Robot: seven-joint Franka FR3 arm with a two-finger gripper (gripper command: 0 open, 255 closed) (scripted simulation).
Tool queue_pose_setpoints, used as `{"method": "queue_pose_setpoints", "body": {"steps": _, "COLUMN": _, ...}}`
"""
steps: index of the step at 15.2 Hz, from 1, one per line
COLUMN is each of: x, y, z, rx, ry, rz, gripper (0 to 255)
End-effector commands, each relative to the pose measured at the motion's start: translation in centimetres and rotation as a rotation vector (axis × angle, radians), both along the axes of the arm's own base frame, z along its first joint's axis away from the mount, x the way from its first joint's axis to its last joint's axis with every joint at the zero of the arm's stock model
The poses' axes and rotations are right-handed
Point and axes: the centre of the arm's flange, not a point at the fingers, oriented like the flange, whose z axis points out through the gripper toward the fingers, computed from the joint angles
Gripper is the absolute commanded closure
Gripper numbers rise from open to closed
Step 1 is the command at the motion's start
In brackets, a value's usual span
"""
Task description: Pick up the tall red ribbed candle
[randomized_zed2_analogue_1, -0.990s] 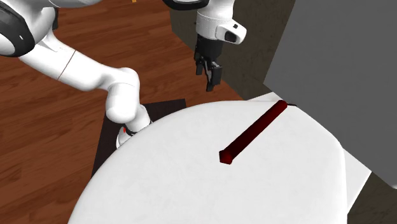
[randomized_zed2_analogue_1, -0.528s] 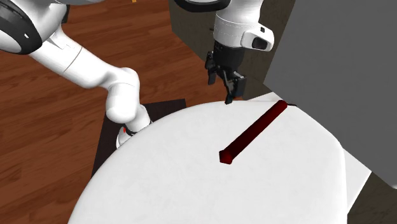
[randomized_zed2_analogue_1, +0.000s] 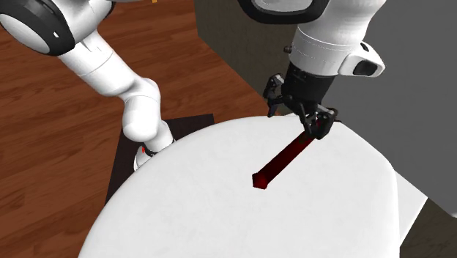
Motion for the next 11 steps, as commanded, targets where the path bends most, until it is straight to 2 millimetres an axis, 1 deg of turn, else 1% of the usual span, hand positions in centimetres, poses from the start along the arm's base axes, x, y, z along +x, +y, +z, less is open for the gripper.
{"method": "queue_pose_setpoints", "body": {"steps": 1, "x": 1.2, "y": -1.9, "z": 0.6, "rx": 0.008, "ry": -0.007, "rz": 0.043, "gripper": 0}}
{"method": "queue_pose_setpoints", "body": {"steps": 2, "x": 1.9, "y": -3.0, "z": 0.8, "rx": 0.012, "ry": -0.011, "rz": 0.062, "gripper": 0}}
{"method": "queue_pose_setpoints", "body": {"steps": 3, "x": 2.2, "y": -3.5, "z": 0.9, "rx": 0.014, "ry": -0.013, "rz": 0.070, "gripper": 0}}
{"method": "queue_pose_setpoints", "body": {"steps": 11, "x": 2.2, "y": -3.5, "z": -3.1, "rx": 0.014, "ry": -0.013, "rz": 0.070, "gripper": 0}}
